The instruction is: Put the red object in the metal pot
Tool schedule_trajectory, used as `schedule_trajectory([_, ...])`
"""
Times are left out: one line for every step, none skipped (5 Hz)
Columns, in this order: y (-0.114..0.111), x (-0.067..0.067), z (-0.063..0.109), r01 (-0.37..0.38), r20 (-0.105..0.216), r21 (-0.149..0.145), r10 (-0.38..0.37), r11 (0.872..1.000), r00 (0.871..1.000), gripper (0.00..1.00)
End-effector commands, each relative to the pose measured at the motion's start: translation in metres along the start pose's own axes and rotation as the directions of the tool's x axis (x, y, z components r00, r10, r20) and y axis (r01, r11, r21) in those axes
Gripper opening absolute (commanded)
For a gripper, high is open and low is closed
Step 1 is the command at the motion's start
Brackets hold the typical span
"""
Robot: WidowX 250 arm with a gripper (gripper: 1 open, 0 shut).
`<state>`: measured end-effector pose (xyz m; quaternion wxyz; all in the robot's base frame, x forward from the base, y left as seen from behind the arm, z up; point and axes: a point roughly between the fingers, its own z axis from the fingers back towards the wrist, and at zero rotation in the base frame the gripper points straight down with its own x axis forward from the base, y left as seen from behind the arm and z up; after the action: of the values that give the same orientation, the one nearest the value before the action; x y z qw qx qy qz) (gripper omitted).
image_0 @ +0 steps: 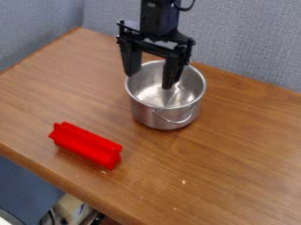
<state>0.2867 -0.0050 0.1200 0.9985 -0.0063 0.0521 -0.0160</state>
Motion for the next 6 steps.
schedule_trajectory([0.004, -0.001, 0.001, -0.009, 0.014, -0.004, 0.009, 1.000, 1.000, 1.00])
schedule_trajectory([0.011, -0.010, -0.003, -0.008, 0.010, -0.003, 0.008, 1.000, 1.000, 1.00])
schedule_trajectory([0.028, -0.029, -0.001, -0.083, 0.050, -0.038, 0.085, 0.996, 0.995, 1.00])
schedule_trajectory([0.049, -0.052, 0.001, -0.208, 0.089, -0.043, 0.211, 0.977, 0.973, 1.00])
schedule_trajectory([0.064, -0.066, -0.003, -0.376, 0.124, -0.052, 0.379, 0.925, 0.917, 1.00])
schedule_trajectory([0.073, -0.073, -0.010, -0.574, 0.149, -0.074, 0.579, 0.815, 0.802, 1.00])
